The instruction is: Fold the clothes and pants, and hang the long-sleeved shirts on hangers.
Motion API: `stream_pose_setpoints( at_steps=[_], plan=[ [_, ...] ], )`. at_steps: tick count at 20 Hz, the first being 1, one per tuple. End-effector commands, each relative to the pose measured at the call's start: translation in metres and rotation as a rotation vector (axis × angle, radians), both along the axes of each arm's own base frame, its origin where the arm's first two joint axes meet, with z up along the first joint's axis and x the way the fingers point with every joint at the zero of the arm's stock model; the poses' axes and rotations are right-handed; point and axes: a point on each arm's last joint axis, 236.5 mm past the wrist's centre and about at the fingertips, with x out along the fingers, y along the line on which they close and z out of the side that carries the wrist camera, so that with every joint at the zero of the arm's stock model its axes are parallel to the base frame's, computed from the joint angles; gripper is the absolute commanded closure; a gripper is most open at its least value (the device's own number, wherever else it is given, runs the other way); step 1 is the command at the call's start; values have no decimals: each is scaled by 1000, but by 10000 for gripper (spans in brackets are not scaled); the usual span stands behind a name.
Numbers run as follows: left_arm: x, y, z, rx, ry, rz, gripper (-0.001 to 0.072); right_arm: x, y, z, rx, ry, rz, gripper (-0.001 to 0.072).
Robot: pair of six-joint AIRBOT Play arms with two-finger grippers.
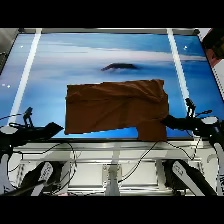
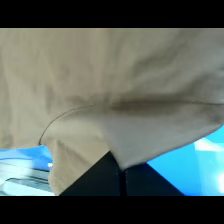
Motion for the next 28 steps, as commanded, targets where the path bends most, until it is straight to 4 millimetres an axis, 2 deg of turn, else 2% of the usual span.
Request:
stream_pose_setpoints(
  at_steps=[1,5,8,10,12,13,15,17,20,23,25,28],
  plan=[
    [-11,-16,-14,-28,21,-75,197,4,2,1,-33,-15,8,703],
    [-11,-29,-27,-35,50,-120,209,5,7,1,-36,-19,24,703],
    [3,-34,-38,-23,34,-96,222,4,7,1,-35,-18,24,702],
    [10,-46,-38,-72,36,-73,391,1,10,1,-23,-6,33,702],
    [9,-55,-35,-101,40,-81,671,-2,14,4,-11,3,52,702],
    [11,-58,-31,-122,33,-78,687,-1,14,9,-8,1,66,702],
    [25,-61,-15,-146,-19,-90,688,10,13,28,-14,-38,88,702],
    [46,-58,7,-141,-89,-107,688,28,3,57,-65,-118,102,703],
    [88,-48,60,-101,-253,-127,688,40,-18,97,-181,-182,108,703],
    [122,-43,120,-85,-428,-103,688,49,-20,130,-211,-246,119,703],
    [136,-39,142,-73,-500,-76,688,55,-22,137,-270,-270,144,703],
    [145,-32,146,-53,-528,-40,689,58,-12,133,-359,-266,207,704]
  ],
)
